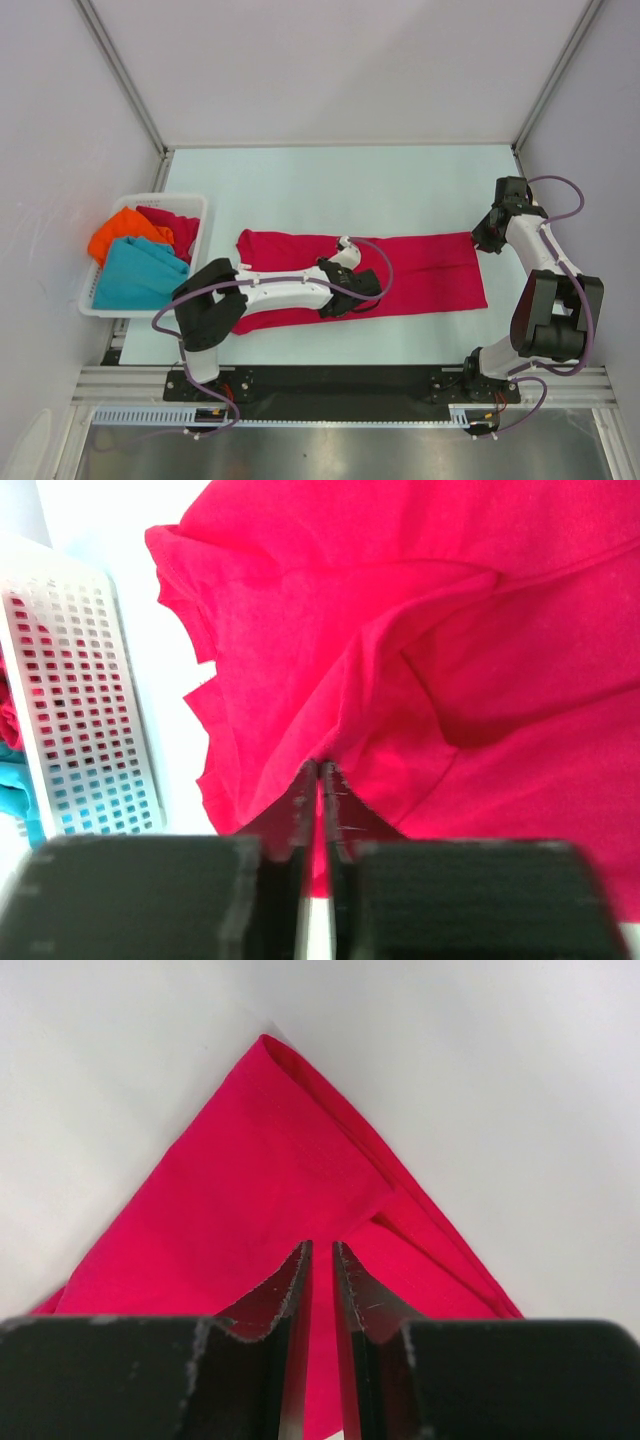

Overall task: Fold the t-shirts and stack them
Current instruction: Fold the other side of the tshirt into a rectangle

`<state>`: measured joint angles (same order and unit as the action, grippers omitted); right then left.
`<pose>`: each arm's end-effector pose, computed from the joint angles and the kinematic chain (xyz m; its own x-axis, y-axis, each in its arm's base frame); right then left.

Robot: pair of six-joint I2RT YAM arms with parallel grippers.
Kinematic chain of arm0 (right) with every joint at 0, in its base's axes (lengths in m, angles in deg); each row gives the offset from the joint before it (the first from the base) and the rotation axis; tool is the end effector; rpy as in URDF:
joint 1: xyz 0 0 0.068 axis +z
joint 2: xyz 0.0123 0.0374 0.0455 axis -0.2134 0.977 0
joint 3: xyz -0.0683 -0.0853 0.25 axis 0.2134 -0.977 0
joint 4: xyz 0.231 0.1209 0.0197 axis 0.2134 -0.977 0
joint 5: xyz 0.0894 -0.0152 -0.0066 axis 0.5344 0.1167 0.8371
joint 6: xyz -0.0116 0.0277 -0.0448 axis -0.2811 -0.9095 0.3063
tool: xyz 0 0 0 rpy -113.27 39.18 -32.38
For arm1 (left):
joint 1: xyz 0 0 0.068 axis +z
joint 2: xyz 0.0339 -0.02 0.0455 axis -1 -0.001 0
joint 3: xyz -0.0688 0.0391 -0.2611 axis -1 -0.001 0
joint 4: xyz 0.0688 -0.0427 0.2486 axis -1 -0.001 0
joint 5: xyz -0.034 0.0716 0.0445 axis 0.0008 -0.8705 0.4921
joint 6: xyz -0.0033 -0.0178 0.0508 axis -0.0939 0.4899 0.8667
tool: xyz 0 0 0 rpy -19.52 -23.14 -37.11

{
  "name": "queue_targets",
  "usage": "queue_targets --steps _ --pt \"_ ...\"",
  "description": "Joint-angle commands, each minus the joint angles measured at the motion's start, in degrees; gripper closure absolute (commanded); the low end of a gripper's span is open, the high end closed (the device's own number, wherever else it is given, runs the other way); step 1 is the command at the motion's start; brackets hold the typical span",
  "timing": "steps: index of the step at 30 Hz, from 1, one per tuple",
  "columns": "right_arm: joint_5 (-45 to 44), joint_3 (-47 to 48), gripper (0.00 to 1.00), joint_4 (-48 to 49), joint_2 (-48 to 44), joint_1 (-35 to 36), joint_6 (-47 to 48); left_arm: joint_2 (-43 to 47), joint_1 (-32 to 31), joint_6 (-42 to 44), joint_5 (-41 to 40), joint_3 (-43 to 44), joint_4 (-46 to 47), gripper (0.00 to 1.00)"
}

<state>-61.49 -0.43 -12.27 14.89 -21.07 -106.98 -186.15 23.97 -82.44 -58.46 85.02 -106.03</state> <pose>0.2994 -0.0495 0.2340 -0.6465 0.6050 -0.4648 0.6042 0.7780 0.1723 0.1589 -0.2866 0.1837 -0.6405 0.5897 -0.4919 0.2044 0.7484 0.6310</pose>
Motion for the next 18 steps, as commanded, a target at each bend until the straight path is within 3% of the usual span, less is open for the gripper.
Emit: queue_targets --steps 1,4,7,14,18 --pt "0.1 0.4 0.81 0.2 -1.7 0.1 0.5 0.8 -0.5 -3.8 0.4 2.1 -3.1 0.70" --pt "-0.2 0.4 0.81 0.1 -1.9 0.1 0.6 1.1 -0.6 -5.0 0.4 2.0 -3.5 0.51" --pt "-0.2 0.4 0.80 0.0 -1.9 0.1 0.4 2.4 -0.6 -5.5 -0.1 1.9 -3.6 0.42" --pt "-0.7 0.8 0.80 -0.3 -1.8 0.1 0.3 0.7 -0.4 -5.7 -1.0 3.3 -3.4 0.39" --pt "-0.6 1.2 0.80 -0.1 -0.9 0.1 0.2 0.8 2.1 -7.7 3.7 1.5 -0.3 0.38"
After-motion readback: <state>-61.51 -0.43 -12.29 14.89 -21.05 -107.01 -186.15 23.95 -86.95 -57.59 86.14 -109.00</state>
